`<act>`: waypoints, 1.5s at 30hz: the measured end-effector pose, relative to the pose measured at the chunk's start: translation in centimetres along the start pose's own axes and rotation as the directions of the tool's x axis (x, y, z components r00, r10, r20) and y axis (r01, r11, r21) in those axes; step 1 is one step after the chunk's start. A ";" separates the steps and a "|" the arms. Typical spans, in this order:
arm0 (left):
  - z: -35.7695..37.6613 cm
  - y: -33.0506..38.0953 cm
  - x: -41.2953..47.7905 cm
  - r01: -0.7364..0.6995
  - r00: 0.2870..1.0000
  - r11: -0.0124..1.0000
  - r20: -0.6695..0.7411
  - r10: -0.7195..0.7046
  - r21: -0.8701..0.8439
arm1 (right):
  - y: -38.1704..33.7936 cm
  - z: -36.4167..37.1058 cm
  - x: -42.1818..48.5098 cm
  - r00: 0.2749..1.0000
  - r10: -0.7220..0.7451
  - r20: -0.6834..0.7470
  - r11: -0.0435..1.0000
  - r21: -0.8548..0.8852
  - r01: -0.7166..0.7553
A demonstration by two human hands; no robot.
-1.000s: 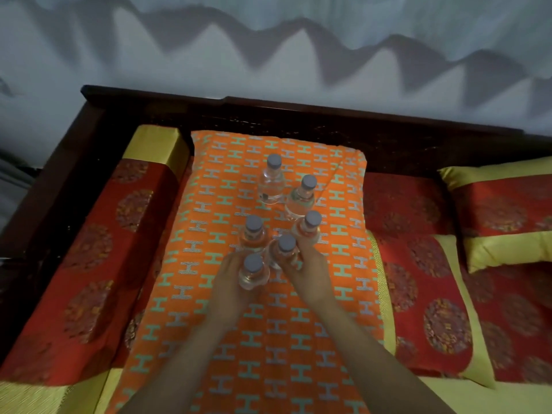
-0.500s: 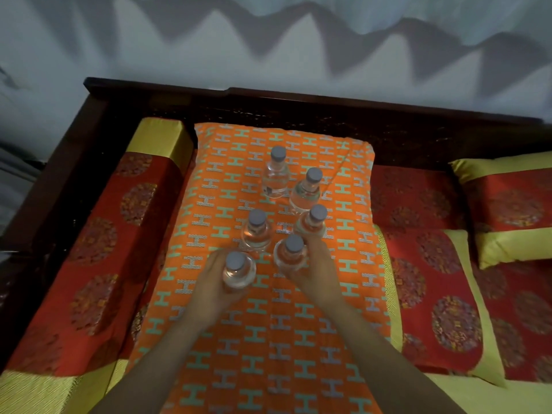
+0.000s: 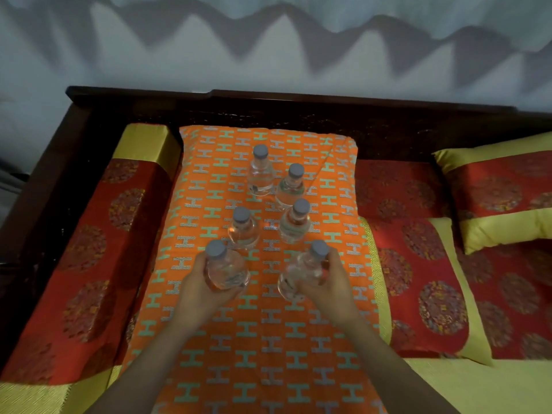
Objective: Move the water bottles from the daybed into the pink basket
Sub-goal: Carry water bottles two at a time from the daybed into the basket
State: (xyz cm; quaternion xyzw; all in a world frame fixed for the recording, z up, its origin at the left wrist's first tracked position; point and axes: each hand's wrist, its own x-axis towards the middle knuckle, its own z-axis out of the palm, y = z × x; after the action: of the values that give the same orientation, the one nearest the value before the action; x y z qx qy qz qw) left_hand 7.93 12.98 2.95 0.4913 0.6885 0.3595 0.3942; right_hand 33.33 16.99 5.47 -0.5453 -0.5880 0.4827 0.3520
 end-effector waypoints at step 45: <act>56.1 42.1 -32.2 -0.340 0.495 0.881 0.735 0.464 -0.328 | 3.2 -60.4 -54.9 0.346 0.215 -0.913 0.976 0.209 -0.055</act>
State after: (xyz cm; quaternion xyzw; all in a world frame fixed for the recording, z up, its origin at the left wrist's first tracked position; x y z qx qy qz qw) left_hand 81.36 -1.00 22.06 0.7167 0.2780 0.2310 0.5964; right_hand 99.72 -25.97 25.88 -0.7424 -0.2023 0.1569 0.6192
